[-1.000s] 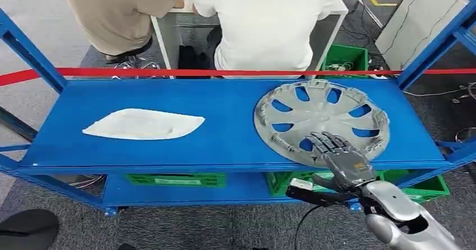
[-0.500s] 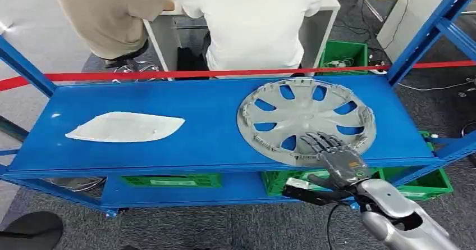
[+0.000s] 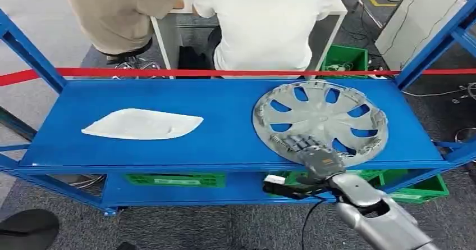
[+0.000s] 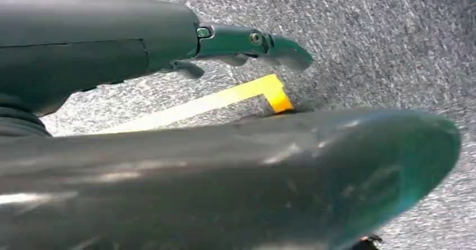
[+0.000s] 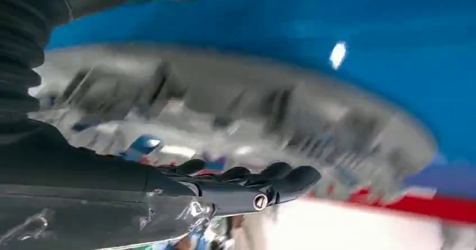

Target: Take the parts from the cabinet and place them on the table.

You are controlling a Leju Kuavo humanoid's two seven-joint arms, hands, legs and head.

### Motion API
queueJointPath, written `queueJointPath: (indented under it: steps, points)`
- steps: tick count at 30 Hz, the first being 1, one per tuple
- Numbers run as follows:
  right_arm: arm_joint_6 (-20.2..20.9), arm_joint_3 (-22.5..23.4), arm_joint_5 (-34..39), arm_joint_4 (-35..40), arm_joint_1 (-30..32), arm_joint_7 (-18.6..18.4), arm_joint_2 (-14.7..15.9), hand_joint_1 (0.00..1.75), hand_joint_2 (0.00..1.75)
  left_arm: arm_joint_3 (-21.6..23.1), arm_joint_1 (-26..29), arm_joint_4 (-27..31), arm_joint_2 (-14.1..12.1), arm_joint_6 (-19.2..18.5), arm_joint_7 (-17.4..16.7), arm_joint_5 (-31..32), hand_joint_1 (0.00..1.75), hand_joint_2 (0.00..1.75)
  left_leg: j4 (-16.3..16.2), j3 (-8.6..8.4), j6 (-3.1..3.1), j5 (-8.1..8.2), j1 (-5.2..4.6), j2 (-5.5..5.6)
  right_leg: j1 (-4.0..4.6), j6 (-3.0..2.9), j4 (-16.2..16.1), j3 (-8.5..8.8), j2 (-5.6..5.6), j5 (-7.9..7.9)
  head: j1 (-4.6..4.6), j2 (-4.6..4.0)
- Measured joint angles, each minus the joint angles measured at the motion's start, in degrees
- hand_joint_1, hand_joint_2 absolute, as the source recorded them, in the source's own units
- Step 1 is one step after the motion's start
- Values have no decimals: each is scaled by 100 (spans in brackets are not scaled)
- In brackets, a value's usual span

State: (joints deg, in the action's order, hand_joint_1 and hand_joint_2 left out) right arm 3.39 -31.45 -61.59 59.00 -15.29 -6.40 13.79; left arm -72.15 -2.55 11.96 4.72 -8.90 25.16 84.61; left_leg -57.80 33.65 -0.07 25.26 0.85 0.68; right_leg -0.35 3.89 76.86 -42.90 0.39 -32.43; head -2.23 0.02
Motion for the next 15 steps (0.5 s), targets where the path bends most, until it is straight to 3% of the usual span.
queueJointPath:
  steps: [1,3,4,5,8,9,10,11,13,14,15]
  points:
    - [-7,-38,-13,-99,-81,0,-44,0,175,0,5,0,0,0,-4,7,0,0,-1,-14,-7,4,2,2,-1,-9,-283,135,0,211,-2,0]
    - [-2,-132,-35,-311,-259,-2,-134,0,175,0,-7,0,0,0,-11,9,0,0,-1,-57,-36,23,9,1,-12,-24,-1324,655,-2,728,0,0]
    - [2,-157,-44,-385,-304,-13,-164,0,175,2,-15,0,-2,0,-11,9,0,0,-1,-66,-63,36,-2,2,-22,-24,-1720,844,-5,753,-2,0]
    - [26,-199,-61,-489,-346,-33,-206,0,175,2,-22,0,-4,-2,-11,9,0,0,-27,-49,-94,49,-33,11,3,-72,-1799,915,20,721,0,0]
    - [15,-282,-92,-625,-417,-33,-291,0,175,2,-5,0,-7,-2,-13,15,0,0,47,-57,-205,-10,-4,11,39,-189,-1779,867,30,744,13,0]
    - [15,-304,-92,-648,-451,-31,-313,0,175,2,-13,2,-9,-2,-13,15,0,0,37,-46,-247,17,2,7,-1,-249,-1833,891,26,781,4,2]
    - [17,-313,-92,-665,-480,-33,-335,0,175,2,-18,0,-13,-2,-13,15,0,0,-45,-20,-263,101,0,0,-6,-270,-1839,897,21,785,24,0]
    - [17,-319,-94,-689,-498,-35,-348,0,175,2,-19,0,-13,-2,-13,15,0,0,-325,105,-276,302,-7,0,-12,-300,-1839,894,8,784,42,0]
    - [17,-339,-94,-737,-508,-35,-379,0,175,4,-11,0,-4,-2,-13,18,0,0,-1310,562,-301,774,-1,-1,-9,-311,-1839,884,-10,781,55,0]
    - [17,-350,-96,-766,-510,-35,-392,0,175,4,1,0,-4,-2,-13,18,0,0,-1686,742,-308,885,-2,-2,-8,-312,-1839,882,-14,782,66,0]
    - [17,-354,-99,-790,-518,-37,-398,0,175,4,12,0,-7,-2,-15,18,0,0,-1755,777,-312,830,1,-2,-13,-308,-1839,884,-16,784,61,0]
